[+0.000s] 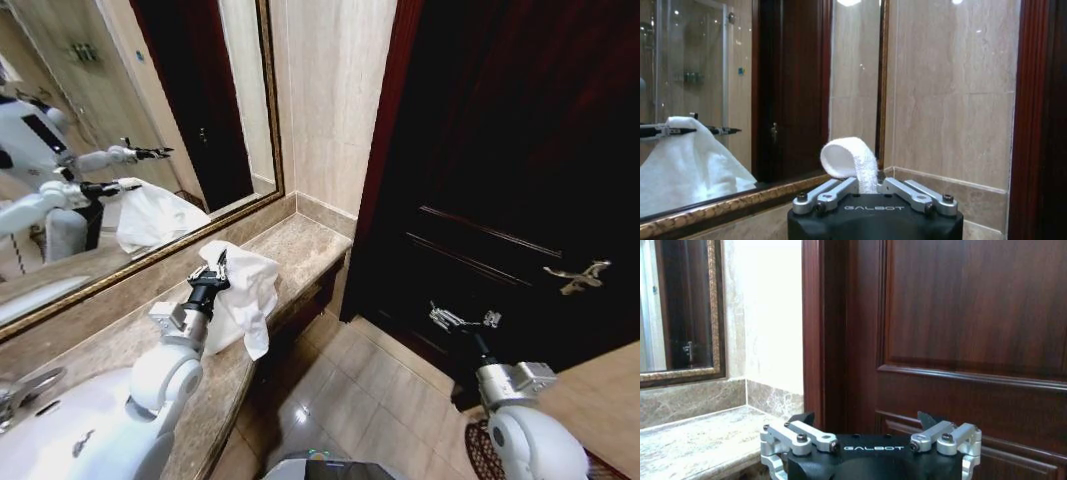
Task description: Discard the used towel into the hamper.
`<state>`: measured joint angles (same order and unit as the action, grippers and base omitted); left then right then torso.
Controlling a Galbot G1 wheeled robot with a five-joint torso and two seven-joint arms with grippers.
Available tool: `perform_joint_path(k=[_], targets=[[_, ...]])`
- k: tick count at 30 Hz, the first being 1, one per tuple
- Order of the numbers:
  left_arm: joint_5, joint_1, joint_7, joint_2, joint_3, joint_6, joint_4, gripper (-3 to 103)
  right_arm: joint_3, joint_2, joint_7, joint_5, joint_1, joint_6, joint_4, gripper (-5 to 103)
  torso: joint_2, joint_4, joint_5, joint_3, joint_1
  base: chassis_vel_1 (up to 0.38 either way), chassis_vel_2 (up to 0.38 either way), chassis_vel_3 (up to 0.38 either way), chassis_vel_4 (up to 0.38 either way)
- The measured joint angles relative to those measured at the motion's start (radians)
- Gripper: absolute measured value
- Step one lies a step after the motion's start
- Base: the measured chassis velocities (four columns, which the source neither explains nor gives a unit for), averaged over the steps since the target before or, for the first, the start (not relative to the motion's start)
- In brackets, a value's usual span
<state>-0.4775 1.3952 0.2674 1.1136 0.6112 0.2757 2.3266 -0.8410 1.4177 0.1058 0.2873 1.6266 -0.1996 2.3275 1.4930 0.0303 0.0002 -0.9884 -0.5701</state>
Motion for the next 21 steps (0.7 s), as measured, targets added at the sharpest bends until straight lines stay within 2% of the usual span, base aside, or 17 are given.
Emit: perform_joint_path(k=[21], targets=[[0.013, 0.01, -0.007, 0.003, -0.001, -0.011, 0.002, 2, 0.002, 0.002, 0.005, -0.002, 0.006, 0.0, 0.003, 100, 0.0, -0.0001, -0.0002, 0.0, 0.0, 0.073, -0.069, -0.079, 0.071]])
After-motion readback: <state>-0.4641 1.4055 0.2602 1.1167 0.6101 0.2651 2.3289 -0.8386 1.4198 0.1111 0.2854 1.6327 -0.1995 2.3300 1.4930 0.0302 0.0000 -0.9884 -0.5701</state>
